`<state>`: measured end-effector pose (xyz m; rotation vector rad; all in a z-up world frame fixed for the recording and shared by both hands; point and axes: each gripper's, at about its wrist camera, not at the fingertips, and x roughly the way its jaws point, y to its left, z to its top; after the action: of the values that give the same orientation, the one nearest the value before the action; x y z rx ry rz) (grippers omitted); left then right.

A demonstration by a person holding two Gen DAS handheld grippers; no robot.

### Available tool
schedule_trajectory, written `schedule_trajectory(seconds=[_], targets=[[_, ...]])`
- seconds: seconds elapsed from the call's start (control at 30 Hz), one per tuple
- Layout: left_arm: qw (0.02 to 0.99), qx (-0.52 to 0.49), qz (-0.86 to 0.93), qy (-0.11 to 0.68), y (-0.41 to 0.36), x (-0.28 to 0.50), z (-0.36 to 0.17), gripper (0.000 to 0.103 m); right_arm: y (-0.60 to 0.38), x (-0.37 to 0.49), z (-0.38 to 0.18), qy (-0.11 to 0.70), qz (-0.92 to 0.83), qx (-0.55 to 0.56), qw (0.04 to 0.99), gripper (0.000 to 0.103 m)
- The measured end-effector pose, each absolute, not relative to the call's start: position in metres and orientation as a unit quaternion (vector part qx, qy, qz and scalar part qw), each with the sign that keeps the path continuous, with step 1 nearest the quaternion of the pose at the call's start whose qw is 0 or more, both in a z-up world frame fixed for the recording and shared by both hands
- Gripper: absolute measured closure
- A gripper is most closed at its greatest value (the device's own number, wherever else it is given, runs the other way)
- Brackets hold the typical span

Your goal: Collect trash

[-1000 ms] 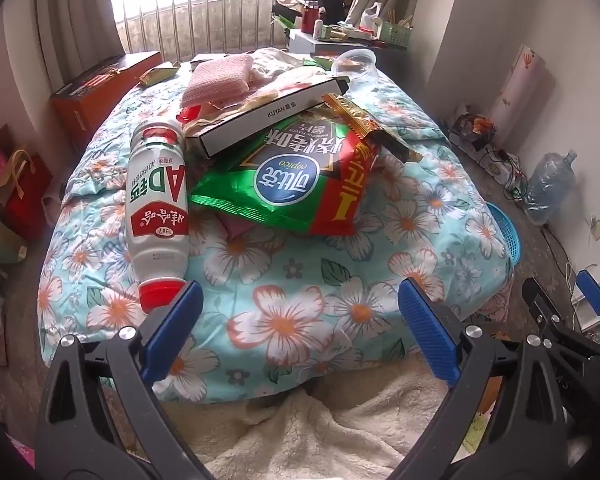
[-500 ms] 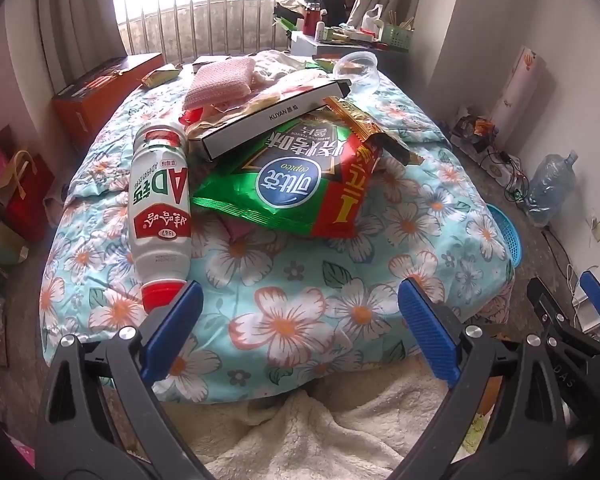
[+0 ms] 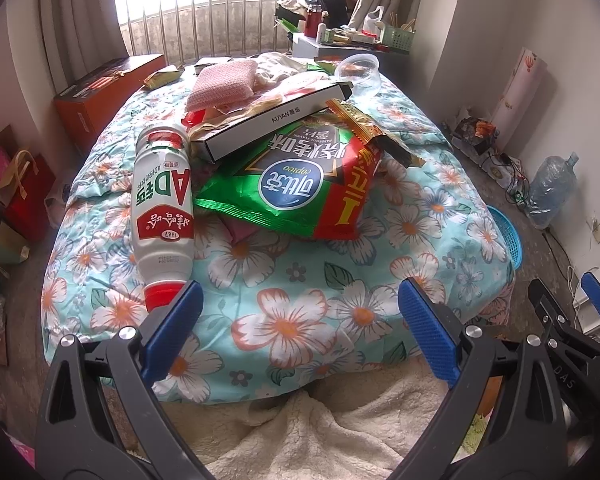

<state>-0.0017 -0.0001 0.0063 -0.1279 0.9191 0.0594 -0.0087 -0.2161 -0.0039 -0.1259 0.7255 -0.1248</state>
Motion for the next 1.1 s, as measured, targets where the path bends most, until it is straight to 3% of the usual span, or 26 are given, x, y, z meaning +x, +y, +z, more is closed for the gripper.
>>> schedule_trajectory(seconds=[1.1], targets=[[0.893, -0.062, 0.034, 0.444, 0.0036, -0.0032, 0.0039, 0.009, -0.2147, -0.0092, -0.0034, 0.354, -0.059, -0.060, 0.931, 0.006]])
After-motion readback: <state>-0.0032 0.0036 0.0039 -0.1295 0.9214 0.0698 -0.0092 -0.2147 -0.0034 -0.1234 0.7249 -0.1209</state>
